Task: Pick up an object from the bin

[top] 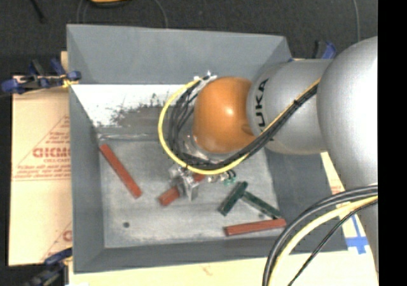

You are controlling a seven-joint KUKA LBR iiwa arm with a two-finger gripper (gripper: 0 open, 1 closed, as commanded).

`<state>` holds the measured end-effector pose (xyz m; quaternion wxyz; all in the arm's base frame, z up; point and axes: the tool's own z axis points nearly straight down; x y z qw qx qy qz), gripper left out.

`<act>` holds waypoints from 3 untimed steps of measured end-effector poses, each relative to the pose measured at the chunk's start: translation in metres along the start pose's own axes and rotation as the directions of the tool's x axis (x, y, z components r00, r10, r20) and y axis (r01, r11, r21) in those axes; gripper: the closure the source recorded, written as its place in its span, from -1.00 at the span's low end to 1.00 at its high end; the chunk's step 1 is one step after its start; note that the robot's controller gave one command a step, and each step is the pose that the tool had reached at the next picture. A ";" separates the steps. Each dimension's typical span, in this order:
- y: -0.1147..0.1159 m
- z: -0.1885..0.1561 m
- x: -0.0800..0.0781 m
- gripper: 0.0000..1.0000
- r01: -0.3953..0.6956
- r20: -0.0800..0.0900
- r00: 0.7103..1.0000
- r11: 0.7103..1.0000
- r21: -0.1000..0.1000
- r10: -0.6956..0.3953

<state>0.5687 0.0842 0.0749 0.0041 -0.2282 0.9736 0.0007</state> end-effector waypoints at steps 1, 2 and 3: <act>0.000 0.002 0.001 -1.00 -0.002 -0.004 1.000 1.000 -0.001 0.002; 0.000 0.002 0.002 -1.00 -0.002 -0.005 1.000 1.000 -0.001 0.002; 0.031 0.004 0.035 1.00 0.143 -0.005 0.990 0.990 -0.001 -0.143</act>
Offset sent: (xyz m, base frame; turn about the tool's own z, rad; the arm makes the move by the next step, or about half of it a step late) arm 0.0000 0.0000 0.0000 0.0000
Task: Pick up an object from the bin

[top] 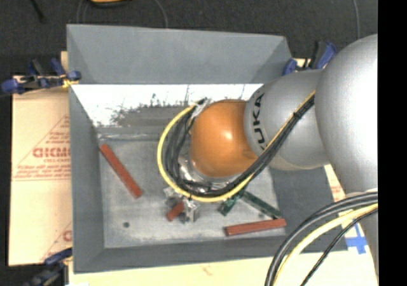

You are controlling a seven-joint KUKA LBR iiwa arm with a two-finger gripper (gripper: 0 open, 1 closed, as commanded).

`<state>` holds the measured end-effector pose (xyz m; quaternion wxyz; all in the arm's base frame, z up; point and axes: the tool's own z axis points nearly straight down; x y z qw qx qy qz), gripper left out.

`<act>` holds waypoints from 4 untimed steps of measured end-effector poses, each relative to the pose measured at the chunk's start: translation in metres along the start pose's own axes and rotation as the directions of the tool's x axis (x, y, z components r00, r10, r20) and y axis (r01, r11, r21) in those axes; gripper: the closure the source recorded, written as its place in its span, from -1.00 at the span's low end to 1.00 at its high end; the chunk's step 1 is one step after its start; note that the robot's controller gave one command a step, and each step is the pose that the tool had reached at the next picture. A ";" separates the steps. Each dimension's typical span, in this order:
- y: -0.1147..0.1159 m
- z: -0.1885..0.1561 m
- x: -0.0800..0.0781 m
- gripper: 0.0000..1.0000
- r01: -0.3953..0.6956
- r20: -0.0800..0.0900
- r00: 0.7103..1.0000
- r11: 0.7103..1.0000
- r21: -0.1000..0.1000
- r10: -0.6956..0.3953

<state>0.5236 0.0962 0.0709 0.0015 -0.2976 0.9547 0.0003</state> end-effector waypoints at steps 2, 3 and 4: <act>-0.002 -0.047 0.012 1.00 0.011 -0.008 1.000 1.000 -0.003 -0.011; -0.042 -0.041 0.011 1.00 0.230 0.005 0.973 0.973 0.006 -0.230; -0.047 -0.027 0.010 1.00 0.351 -0.001 0.936 0.936 0.001 -0.351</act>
Offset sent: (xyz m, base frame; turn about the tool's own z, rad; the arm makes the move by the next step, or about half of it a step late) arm -0.0273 -0.0321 0.2055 -0.0397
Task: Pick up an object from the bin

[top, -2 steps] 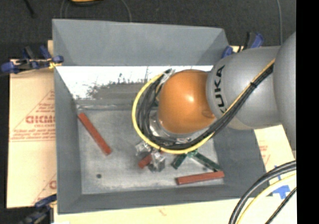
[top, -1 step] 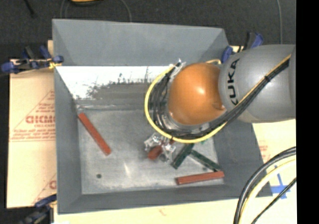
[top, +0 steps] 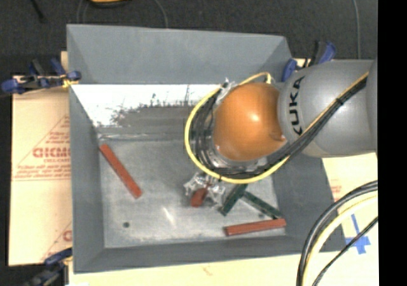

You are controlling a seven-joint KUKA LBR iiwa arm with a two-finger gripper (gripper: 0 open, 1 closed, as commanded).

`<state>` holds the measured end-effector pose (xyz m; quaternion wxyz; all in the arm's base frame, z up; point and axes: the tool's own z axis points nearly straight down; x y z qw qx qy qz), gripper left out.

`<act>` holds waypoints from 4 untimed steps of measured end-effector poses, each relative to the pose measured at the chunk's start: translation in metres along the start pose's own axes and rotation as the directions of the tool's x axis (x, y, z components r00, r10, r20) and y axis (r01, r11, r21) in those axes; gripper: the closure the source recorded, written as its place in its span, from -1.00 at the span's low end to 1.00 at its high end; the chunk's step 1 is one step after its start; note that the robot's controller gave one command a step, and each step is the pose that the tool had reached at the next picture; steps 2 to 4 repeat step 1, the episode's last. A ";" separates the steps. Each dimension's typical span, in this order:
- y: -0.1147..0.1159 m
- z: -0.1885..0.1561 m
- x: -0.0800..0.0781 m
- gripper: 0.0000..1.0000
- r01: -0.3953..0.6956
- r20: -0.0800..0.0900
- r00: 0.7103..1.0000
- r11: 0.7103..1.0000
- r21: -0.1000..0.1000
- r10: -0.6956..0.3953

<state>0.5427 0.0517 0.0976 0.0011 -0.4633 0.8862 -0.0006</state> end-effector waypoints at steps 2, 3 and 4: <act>0.015 -0.140 0.012 1.00 -0.055 0.002 0.999 0.999 0.000 0.055; 0.015 -0.140 0.012 1.00 -0.055 0.002 0.999 0.999 0.000 0.055; 0.015 -0.140 0.012 1.00 -0.055 0.002 0.999 0.999 0.000 0.055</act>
Offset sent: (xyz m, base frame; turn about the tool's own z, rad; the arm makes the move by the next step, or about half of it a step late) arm 0.0000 0.0000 0.0000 0.0000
